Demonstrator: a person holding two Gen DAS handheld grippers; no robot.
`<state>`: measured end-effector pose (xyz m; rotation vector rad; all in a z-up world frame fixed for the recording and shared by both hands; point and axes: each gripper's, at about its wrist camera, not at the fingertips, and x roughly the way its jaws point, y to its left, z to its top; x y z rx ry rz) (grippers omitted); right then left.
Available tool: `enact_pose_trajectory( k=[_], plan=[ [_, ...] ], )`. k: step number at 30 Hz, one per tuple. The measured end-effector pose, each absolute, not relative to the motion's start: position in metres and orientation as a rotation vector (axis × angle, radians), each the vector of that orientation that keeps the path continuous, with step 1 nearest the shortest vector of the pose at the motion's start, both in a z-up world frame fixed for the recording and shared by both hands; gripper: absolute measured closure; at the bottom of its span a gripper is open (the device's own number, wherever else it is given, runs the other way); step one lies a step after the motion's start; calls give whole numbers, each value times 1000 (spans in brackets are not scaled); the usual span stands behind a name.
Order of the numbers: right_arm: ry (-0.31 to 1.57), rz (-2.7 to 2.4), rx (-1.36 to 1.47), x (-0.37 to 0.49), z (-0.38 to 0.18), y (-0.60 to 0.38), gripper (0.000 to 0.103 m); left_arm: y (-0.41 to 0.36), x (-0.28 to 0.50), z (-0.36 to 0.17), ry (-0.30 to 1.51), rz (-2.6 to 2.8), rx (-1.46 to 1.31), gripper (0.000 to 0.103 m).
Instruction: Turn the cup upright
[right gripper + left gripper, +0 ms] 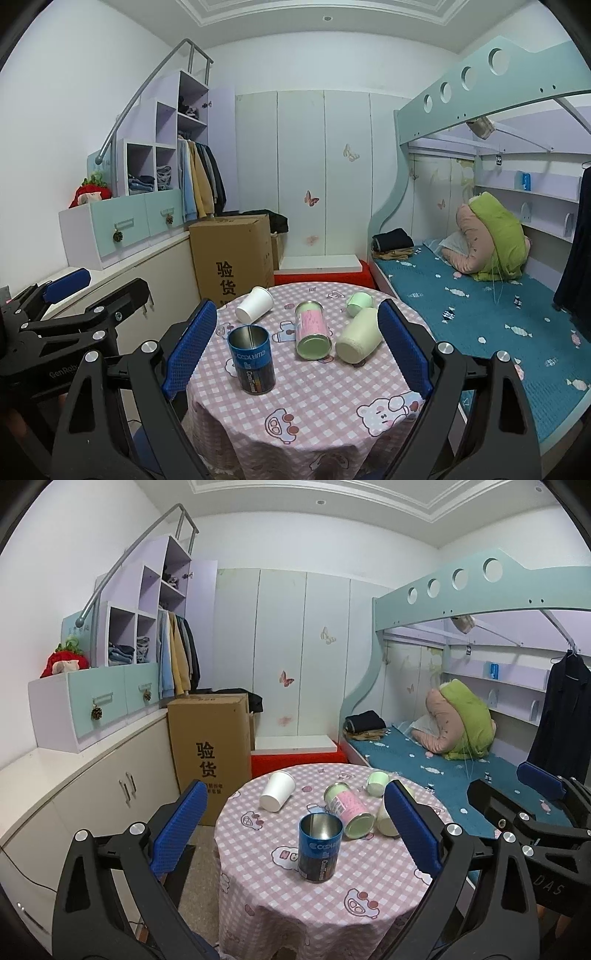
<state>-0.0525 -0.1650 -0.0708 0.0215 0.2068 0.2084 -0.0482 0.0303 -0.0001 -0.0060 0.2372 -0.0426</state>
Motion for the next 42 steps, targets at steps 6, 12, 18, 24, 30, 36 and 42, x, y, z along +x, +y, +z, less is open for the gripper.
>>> enact_pose_trajectory(
  k=[6, 12, 18, 24, 30, 36, 42],
  plan=[
    [189, 197, 22, -57, -69, -167, 17, 29, -49, 1, 223, -47, -2, 6],
    [184, 188, 25, -58, -70, -171, 17, 27, -48, 1, 218, -51, 2, 6],
    [185, 185, 28, -57, -70, -172, 17, 27, -47, 2, 215, -47, 5, 6],
    [184, 185, 27, -57, -70, -171, 17, 25, -46, 3, 212, -43, 8, 6],
    [184, 184, 28, -57, -70, -171, 17, 25, -46, 2, 212, -44, 9, 6],
    [182, 185, 27, -56, -71, -172, 17, 26, -45, 3, 218, -42, 12, 6],
    [183, 184, 29, -56, -71, -172, 17, 26, -44, 3, 218, -40, 16, 6]
  ],
)
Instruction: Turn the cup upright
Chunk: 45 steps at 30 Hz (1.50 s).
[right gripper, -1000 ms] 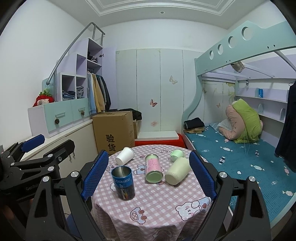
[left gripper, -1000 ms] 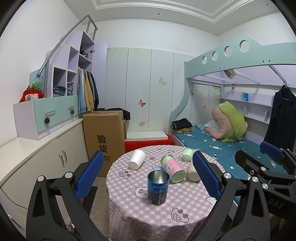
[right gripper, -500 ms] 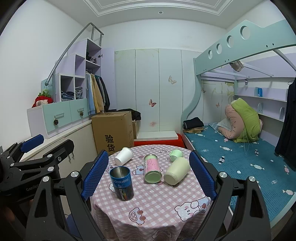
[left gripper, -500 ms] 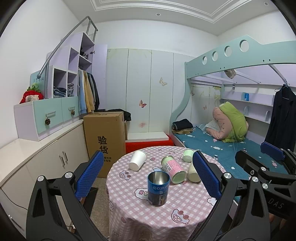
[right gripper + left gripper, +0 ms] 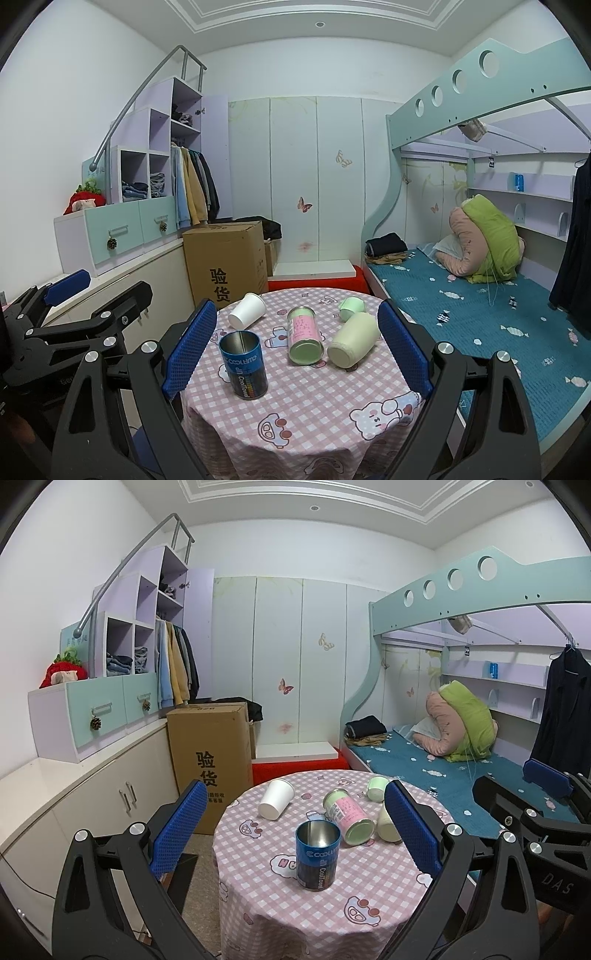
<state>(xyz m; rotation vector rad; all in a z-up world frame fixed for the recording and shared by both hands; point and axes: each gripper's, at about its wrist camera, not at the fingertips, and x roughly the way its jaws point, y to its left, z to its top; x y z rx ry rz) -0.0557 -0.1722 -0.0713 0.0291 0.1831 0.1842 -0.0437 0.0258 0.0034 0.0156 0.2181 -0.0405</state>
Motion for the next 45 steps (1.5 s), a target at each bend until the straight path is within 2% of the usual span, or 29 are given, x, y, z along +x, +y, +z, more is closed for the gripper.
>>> enact_pose_trajectory(
  k=[45],
  plan=[
    [194, 189, 32, -54, -75, -170, 17, 28, -40, 1, 218, -30, 17, 6]
  ],
)
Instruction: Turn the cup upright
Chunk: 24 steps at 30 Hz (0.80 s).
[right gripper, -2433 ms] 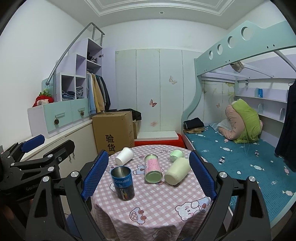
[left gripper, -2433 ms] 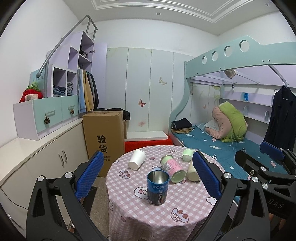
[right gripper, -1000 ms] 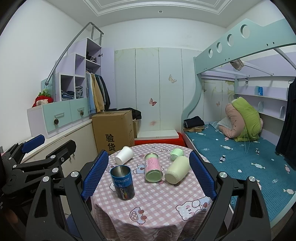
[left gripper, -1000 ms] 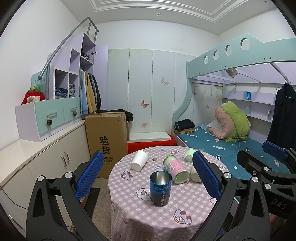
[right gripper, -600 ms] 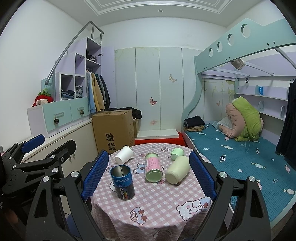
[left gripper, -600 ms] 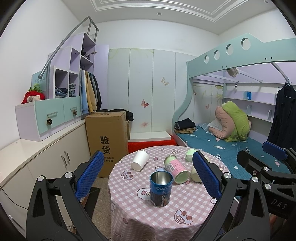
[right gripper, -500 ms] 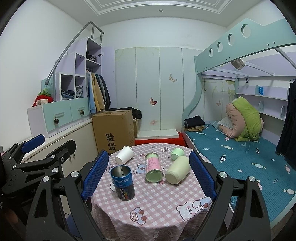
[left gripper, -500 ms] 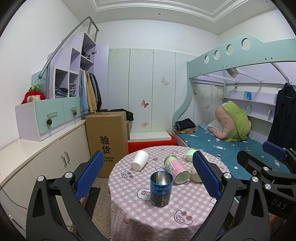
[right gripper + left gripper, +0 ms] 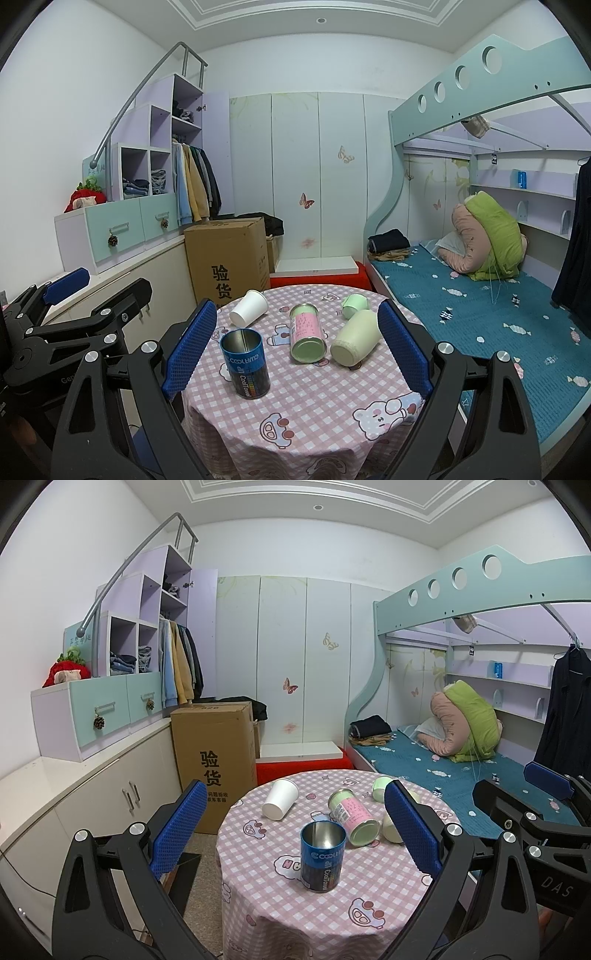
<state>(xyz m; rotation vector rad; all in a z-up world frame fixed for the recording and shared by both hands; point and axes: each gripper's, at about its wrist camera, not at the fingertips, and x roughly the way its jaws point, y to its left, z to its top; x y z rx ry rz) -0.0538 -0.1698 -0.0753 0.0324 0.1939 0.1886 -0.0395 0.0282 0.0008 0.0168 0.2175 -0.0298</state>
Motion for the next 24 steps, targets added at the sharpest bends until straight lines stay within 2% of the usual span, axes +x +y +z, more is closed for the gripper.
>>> enact_pose_trajectory(
  k=[24],
  plan=[
    [205, 189, 31, -51, -78, -166, 17, 30, -38, -1, 218, -27, 17, 6]
  ],
)
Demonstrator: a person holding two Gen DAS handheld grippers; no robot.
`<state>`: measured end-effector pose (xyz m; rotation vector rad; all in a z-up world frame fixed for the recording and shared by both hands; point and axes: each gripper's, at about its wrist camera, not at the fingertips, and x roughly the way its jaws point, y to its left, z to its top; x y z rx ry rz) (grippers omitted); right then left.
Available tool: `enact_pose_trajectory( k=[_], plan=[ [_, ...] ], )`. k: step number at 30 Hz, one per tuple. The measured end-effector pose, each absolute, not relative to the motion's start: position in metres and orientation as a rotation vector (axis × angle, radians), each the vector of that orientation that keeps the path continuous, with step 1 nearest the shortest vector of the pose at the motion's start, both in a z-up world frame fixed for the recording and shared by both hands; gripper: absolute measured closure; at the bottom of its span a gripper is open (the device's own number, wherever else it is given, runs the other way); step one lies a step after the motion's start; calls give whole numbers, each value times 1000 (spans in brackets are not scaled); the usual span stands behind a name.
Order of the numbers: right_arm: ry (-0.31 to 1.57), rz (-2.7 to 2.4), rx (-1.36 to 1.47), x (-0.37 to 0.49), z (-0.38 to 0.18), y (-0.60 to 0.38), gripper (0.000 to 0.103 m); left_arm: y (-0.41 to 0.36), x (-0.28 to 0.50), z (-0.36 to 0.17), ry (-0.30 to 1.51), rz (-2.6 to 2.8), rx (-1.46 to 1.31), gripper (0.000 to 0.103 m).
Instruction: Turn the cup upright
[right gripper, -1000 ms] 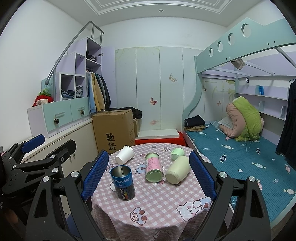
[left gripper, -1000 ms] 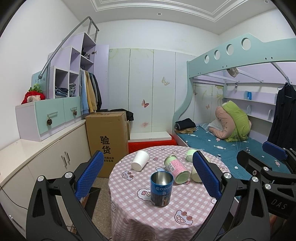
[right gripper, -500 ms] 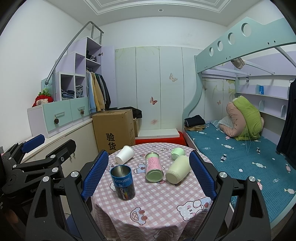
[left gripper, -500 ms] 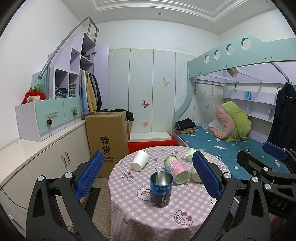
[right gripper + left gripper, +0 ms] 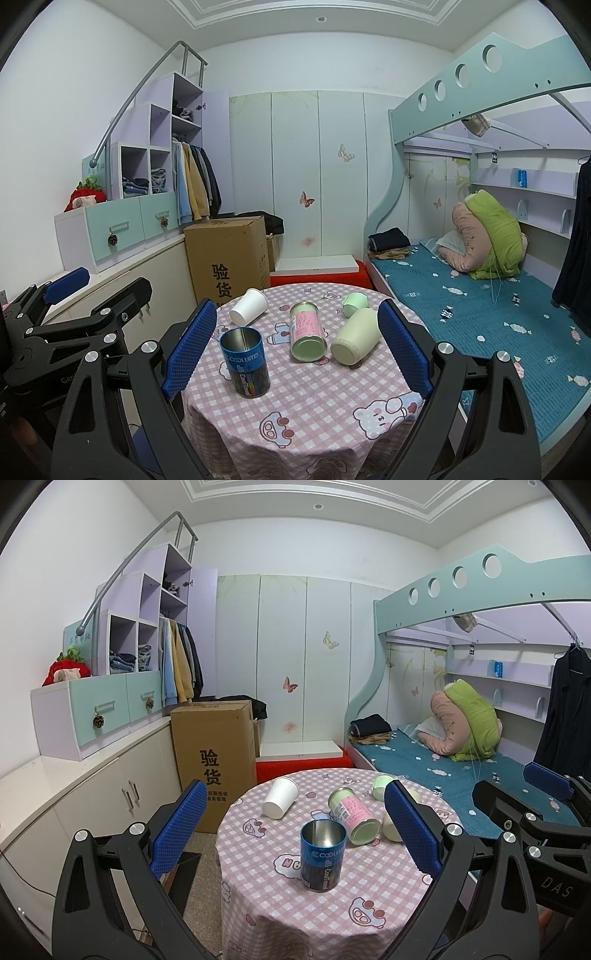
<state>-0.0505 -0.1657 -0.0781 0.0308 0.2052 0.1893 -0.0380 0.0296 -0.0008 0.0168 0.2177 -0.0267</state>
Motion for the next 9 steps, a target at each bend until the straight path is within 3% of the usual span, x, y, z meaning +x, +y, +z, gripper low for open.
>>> enact_pose_trajectory(
  k=[9],
  plan=[
    [214, 191, 33, -48, -81, -163, 17, 31, -32, -6, 231, -25, 15, 6]
  ],
)
